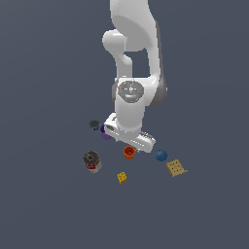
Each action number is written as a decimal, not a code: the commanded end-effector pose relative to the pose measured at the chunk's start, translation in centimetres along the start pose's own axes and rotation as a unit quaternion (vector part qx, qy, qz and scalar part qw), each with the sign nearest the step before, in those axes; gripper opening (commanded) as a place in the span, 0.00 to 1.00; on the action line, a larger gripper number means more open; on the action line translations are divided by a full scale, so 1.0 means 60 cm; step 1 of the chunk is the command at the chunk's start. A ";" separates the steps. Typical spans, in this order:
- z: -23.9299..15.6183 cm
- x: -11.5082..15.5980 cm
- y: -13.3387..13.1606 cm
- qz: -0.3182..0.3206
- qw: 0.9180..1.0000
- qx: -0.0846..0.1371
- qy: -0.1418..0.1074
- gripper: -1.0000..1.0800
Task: Pick up a designated object from a clutter of objects.
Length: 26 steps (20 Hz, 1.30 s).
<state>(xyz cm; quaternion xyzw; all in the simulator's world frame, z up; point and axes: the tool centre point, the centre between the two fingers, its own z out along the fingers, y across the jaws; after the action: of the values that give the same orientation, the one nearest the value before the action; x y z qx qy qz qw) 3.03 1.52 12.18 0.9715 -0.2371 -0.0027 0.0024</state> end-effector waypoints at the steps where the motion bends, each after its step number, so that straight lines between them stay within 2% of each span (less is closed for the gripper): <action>1: 0.022 -0.003 -0.005 0.017 1.000 0.001 0.001 0.96; 15: 0.064 -0.009 -0.011 0.040 0.999 0.003 0.001 0.96; 26: 0.136 -0.009 -0.011 0.042 0.999 0.003 0.002 0.96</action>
<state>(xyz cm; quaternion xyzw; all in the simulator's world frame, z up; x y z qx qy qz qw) 2.73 2.31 4.42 0.9608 -0.2773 -0.0007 0.0003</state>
